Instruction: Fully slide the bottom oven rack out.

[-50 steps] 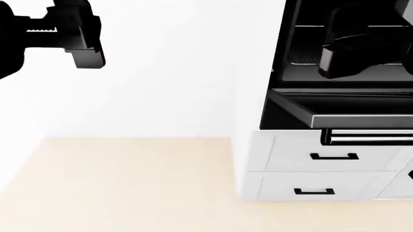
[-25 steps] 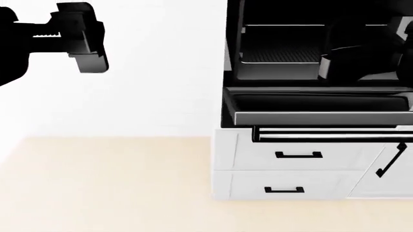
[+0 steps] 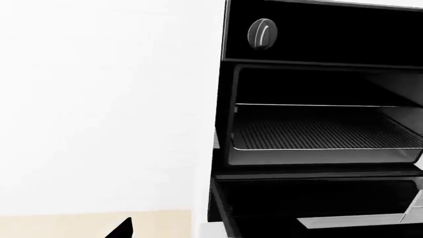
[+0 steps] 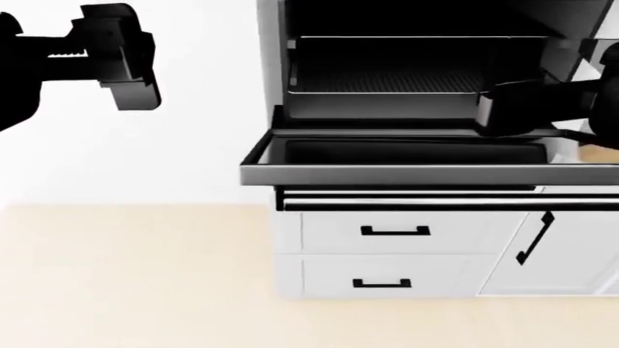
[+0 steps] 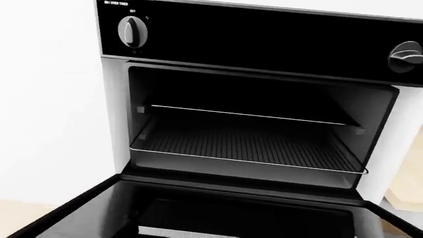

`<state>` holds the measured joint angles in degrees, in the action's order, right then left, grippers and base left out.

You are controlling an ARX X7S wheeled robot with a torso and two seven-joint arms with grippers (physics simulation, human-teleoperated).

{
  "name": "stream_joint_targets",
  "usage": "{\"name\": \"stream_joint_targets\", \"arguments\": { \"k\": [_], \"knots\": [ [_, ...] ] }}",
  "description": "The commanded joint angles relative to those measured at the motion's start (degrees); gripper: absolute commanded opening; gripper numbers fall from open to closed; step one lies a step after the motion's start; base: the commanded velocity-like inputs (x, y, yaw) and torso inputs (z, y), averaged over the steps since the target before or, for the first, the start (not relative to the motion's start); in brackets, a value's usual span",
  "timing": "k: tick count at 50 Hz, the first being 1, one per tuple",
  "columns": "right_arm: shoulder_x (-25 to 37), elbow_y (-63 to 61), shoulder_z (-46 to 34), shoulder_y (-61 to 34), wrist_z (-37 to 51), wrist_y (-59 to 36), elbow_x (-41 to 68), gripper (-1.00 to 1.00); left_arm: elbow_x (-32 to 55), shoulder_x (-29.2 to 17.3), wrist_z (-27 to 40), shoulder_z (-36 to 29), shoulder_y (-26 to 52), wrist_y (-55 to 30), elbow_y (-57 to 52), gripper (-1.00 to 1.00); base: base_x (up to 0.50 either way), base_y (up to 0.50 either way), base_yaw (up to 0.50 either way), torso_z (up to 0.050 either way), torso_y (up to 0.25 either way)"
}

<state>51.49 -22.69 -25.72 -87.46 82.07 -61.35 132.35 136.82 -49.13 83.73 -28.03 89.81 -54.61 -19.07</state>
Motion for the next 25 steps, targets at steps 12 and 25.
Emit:
{"name": "stream_joint_targets", "arguments": {
  "k": [12, 25],
  "knots": [
    [0.62, -0.52, -0.93, 0.94, -1.54, 0.61, -2.07, 1.0, -1.16, -0.3, -1.81, -1.46, 1.07, 0.36, 0.49, 1.0, 0.0, -0.5, 0.0, 0.0, 0.0],
    [0.75, -0.52, -1.53, 0.3, -2.09, 0.65, -2.57, 1.0, -2.4, -0.55, -3.23, -1.46, -1.18, 1.68, -0.45, 1.0, 0.0, -0.5, 0.0, 0.0, 0.0]
  ]
}}
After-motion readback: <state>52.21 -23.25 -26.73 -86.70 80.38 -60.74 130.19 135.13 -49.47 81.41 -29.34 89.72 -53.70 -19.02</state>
